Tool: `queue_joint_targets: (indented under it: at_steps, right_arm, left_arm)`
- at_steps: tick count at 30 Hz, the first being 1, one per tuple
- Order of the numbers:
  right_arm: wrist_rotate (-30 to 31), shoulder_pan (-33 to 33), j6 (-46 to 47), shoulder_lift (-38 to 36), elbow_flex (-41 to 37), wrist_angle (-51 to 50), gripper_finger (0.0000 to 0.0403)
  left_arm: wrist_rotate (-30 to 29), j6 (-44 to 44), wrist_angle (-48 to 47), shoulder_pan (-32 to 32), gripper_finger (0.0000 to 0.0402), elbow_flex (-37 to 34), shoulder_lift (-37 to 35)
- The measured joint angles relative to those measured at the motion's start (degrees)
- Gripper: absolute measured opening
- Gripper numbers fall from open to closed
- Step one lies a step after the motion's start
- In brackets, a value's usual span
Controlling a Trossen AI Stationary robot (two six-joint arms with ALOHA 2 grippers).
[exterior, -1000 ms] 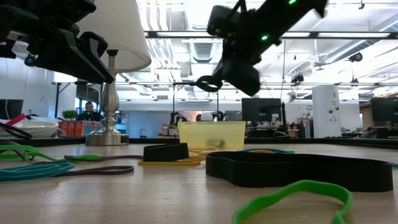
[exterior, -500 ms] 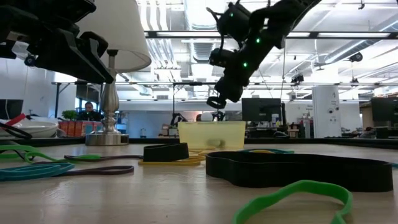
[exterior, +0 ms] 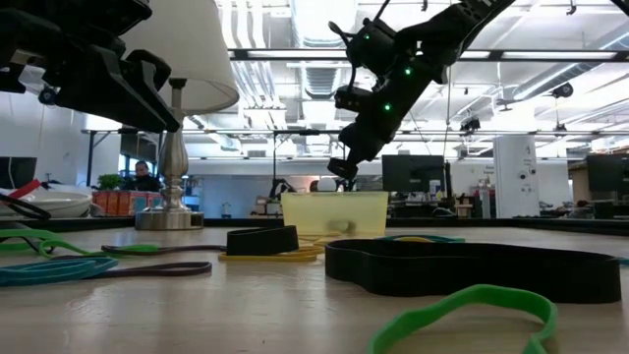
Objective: Pick and place rubber bands into bin
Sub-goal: Put the black rubber band into the yellow bin
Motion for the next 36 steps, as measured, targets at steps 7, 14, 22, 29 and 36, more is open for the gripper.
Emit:
queue_joint_targets:
  at_steps: [7, 14, 22, 29, 36]
  right_arm:
    - [0.0, -0.1, 0.5, 0.0, 0.0, 0.0, 0.0049]
    - [0.2, -0.1, 0.5, 0.0, 0.0, 0.0, 0.0111]
    - [0.4, -0.1, 2.7, 0.0, 0.0, -0.3, 0.013]
    - [-7.1, 1.5, 5.8, 0.0, 2.1, -6.1, 0.0121]
    - [-21.6, 7.1, 4.9, 0.0, 2.7, -9.4, 0.011]
  left_arm:
    - [0.0, 0.0, 0.0, 0.0, 0.0101, 0.0, 0.0]
    - [0.0, 0.0, 0.0, 0.0, 0.0101, -0.2, 0.0]
    - [0.0, -0.1, 0.2, 0.0, 0.0101, -1.0, 0.0]
    - [2.4, -5.1, -4.0, 0.0, 0.0101, -1.8, 0.0]
    - [8.9, -24.8, -16.7, 0.0, 0.0101, -1.9, 0.0]
